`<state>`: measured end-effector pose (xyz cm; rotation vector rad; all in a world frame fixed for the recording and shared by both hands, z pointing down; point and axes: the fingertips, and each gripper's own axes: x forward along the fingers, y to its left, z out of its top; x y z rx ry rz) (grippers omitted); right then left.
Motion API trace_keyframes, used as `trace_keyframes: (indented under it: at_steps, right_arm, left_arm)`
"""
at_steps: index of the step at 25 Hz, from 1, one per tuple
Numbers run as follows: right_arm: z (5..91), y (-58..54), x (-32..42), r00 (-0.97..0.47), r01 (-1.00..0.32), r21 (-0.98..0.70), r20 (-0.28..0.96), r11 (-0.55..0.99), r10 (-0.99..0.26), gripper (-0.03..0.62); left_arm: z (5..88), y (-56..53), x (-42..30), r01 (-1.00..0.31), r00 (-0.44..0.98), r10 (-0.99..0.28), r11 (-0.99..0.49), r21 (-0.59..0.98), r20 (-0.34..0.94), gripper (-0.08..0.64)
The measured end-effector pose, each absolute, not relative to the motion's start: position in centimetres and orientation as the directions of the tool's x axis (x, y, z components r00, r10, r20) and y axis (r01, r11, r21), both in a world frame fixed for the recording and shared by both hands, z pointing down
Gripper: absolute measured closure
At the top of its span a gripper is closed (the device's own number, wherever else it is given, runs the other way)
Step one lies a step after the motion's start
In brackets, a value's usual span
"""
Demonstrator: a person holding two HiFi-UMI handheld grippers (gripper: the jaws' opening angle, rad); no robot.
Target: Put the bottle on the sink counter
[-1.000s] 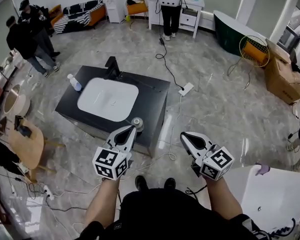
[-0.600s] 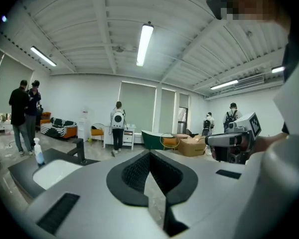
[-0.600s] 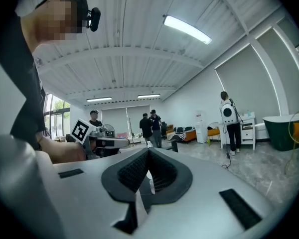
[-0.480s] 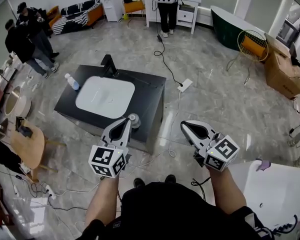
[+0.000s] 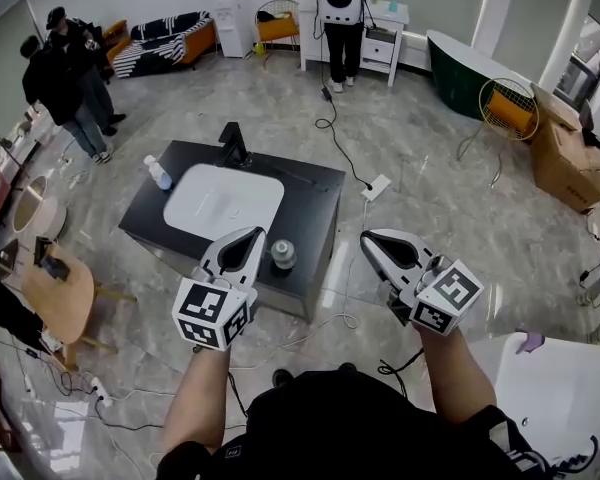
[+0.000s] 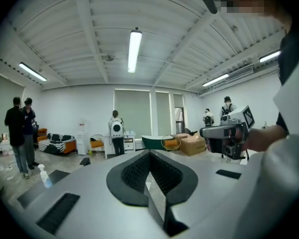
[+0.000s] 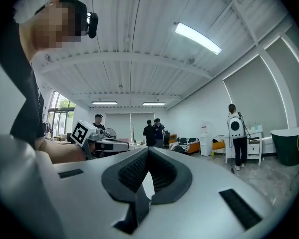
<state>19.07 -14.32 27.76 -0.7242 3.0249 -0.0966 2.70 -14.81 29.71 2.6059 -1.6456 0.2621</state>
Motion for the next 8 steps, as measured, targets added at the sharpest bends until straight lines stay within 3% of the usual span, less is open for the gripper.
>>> trace_keyframes:
  at_steps: [4, 8]
  right_arm:
    - [28.9, -13.8, 18.0, -0.898, -0.436, -0.115, -0.009, 0.893, -0.439, 0.58]
    - [30.3, -13.3, 17.0, -0.9, -0.433, -0.139, 0.004, 0.891, -0.437, 0.58]
  left_arm:
    - [28.8, -14.4, 0.4, -0.93, 0.365, -0.926, -0.36, 0.072, 0.09, 0.554]
    - [29.5, -14.4, -0.5, -0.938, 0.346, -0.934, -0.343, 0.041, 0.092, 0.554]
